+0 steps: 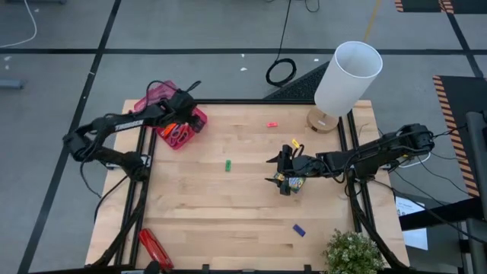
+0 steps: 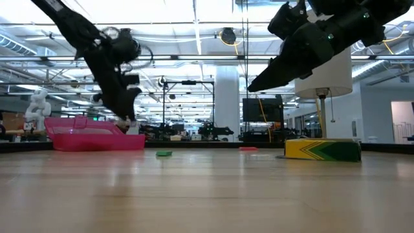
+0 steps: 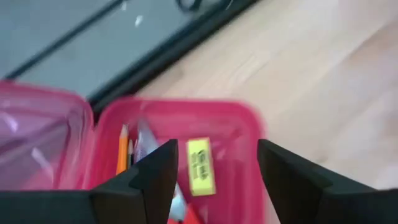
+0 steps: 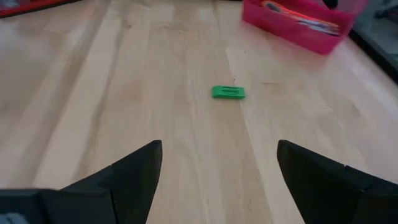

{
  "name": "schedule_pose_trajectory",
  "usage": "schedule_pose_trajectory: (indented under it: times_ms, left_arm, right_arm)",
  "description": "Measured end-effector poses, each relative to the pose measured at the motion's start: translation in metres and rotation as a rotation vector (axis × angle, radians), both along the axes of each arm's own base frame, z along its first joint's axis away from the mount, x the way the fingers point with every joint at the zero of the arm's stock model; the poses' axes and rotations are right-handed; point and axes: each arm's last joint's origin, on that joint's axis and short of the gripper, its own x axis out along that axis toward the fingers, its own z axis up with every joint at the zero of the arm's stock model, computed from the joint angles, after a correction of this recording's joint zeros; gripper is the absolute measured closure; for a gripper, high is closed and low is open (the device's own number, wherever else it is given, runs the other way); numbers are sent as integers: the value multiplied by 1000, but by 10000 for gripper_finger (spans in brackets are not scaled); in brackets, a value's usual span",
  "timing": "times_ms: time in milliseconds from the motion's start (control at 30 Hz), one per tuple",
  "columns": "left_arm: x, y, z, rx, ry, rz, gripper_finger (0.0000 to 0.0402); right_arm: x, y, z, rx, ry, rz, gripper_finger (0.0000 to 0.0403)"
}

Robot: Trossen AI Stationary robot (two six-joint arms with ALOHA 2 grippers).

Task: Pack school essentials
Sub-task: Put the pink eraser into the pink supply box

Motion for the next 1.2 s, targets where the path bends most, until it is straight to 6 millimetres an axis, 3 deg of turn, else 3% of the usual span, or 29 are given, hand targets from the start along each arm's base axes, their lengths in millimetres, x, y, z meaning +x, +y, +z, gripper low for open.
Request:
schedule_pose_trajectory:
  times_ms: [233, 433, 600, 733, 933, 1033, 1200]
  left_arm:
    - [14, -49, 37, 78, -140, -165, 179]
    - [34, -100, 36, 83, -116, -259, 179]
    - [48, -133, 32, 145, -96, -353, 179]
    - [55, -146, 32, 155, -126, -384, 179]
    - [59, -152, 33, 162, -161, -405, 179]
    - [60, -152, 35, 175, -175, -414, 179]
    - [65, -152, 39, 205, -221, -455, 179]
  right_arm:
    - [0, -5, 0, -59, 0, -33, 94]
    - [1, -23, 1, -79, -5, -152, 94]
    - [-1, -55, -1, -105, 34, -255, 94]
    - [-5, -85, -4, -85, 73, -236, 94]
    - [-8, -128, -9, -187, 68, -154, 94]
    - [-1, -144, -17, -208, 96, -56, 95]
    - [13, -175, -26, -262, 184, -61, 107]
